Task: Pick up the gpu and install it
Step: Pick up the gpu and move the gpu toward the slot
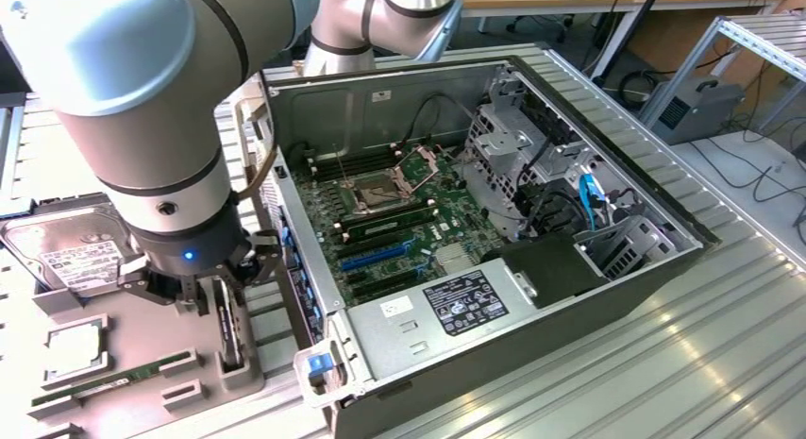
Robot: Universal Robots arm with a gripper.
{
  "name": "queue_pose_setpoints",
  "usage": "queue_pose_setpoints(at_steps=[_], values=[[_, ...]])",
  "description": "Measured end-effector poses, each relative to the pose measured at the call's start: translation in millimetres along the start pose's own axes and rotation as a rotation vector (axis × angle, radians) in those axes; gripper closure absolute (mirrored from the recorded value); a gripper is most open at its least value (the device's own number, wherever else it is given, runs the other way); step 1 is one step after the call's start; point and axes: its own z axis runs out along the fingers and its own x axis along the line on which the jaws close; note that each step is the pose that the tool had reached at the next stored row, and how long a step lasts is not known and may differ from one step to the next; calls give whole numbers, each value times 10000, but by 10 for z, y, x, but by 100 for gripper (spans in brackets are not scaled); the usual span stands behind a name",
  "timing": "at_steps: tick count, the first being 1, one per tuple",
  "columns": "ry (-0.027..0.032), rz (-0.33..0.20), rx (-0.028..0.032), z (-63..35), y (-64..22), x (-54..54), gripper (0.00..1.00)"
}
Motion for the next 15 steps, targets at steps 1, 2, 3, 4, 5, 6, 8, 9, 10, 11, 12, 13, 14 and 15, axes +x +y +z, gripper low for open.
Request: queue_pose_setpoints(at_steps=[1,2,3,4,5,6,8,9,10,11,12,13,14,15], values=[[2,0,0,31,1,0,58],[6,0,1,46,1,1,58],[11,0,2,54,1,1,58],[13,0,1,60,1,1,58],[15,2,1,71,3,2,58],[18,2,2,80,5,2,58],[21,0,4,83,6,2,58],[21,0,5,84,6,2,58],[20,1,3,85,7,2,58],[19,1,2,85,7,2,58],[19,1,2,86,7,2,58],[18,1,1,90,8,2,58],[18,1,1,94,8,2,58],[19,1,1,96,8,2,58]])
